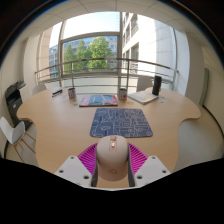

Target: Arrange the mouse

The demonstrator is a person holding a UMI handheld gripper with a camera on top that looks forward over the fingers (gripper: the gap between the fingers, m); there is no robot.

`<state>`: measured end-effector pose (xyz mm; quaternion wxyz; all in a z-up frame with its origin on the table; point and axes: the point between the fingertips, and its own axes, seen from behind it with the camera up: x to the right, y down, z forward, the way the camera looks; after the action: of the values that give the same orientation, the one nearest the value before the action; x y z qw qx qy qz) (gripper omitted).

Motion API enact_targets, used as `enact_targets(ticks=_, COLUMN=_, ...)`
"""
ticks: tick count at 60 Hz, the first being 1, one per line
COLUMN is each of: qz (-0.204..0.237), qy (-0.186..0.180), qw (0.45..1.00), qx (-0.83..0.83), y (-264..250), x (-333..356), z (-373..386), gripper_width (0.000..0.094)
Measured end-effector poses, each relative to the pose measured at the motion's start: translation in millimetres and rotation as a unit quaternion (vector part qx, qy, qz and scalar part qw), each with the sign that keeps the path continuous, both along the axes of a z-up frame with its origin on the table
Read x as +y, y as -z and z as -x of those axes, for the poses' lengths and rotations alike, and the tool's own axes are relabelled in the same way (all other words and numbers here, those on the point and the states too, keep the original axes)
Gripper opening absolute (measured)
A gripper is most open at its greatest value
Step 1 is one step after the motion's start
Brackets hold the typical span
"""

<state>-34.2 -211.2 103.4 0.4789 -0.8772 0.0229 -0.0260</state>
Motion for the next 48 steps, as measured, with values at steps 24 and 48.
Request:
enact_targets(ticks=24, qz=-0.083, qy=-0.013, qw=0.996, qx=-0.004, y=-81, x=236, z=-58, gripper_width=0.0414)
enact_targets(ticks=48, qz=0.07, qy=-0.056, qw=0.996, qx=0.021, y=113, x=292, z=-59, gripper_width=0.052)
